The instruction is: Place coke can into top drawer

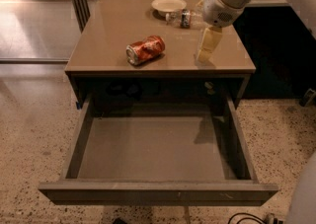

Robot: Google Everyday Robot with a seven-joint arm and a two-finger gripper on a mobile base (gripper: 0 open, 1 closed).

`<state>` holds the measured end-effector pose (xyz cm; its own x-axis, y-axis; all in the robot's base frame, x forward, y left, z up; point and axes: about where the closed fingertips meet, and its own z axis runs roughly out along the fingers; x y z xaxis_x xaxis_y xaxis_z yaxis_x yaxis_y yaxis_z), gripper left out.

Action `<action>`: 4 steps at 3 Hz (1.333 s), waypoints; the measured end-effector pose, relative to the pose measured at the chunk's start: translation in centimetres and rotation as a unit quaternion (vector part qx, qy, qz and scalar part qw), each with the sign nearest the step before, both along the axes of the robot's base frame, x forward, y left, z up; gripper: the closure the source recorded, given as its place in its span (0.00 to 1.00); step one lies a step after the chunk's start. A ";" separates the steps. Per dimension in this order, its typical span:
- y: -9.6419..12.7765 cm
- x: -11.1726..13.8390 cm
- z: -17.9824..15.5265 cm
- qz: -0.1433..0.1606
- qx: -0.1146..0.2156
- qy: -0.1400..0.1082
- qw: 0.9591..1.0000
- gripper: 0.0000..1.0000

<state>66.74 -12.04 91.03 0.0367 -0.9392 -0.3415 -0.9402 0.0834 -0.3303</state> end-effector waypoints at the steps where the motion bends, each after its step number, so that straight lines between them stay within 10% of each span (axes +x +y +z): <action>1: 2.6 3.5 -0.4 0.026 0.011 -0.015 0.999 0.00; 4: 8.7 7.7 -2.8 0.102 0.048 -0.012 0.994 0.00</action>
Offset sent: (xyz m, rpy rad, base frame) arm 0.0931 0.1018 -0.0335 0.0753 0.0015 0.2147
